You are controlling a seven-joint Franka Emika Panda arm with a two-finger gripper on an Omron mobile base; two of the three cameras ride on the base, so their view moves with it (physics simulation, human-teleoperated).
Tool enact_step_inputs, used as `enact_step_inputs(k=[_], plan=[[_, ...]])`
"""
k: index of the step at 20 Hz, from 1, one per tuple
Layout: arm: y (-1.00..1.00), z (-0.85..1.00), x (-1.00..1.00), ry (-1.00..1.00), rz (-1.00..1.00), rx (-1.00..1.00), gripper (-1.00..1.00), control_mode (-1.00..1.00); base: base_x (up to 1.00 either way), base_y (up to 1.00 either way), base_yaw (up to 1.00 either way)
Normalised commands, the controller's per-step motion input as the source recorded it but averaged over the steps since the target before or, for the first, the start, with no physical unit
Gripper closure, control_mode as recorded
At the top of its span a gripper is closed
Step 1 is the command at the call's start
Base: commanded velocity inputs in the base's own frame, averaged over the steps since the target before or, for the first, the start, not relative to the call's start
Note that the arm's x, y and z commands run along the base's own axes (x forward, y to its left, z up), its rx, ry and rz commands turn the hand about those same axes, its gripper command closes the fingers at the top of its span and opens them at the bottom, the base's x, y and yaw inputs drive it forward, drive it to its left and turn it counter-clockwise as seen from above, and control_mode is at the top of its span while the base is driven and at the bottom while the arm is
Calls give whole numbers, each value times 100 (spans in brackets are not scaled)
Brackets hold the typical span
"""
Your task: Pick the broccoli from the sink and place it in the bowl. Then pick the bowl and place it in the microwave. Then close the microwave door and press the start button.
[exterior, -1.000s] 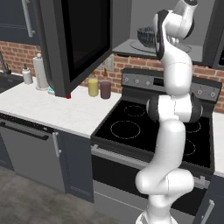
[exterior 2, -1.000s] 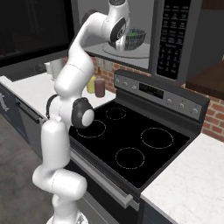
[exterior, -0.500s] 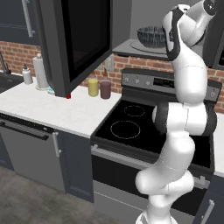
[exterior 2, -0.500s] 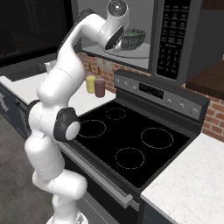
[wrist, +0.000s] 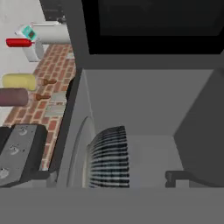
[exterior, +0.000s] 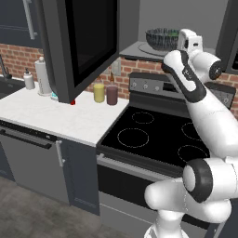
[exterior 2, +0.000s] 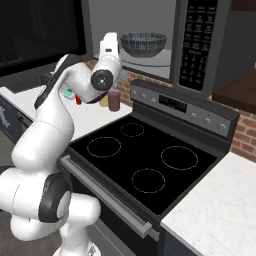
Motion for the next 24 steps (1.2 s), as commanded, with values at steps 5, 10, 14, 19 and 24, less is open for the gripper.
enact_step_inputs(k=[5, 10, 14, 19, 24], plan=[[2, 87, -100, -17, -1, 9, -100, -100, 0, 0, 0], [0, 54, -96, 0, 0, 11, -100, -100, 0, 0, 0], [0, 56, -83, 7, 0, 11, -100, -100, 0, 0, 0], [0, 74, -85, 11, 0, 6, -100, -100, 0, 0, 0], [0, 77, -89, 17, 0, -1, -100, -100, 0, 0, 0]])
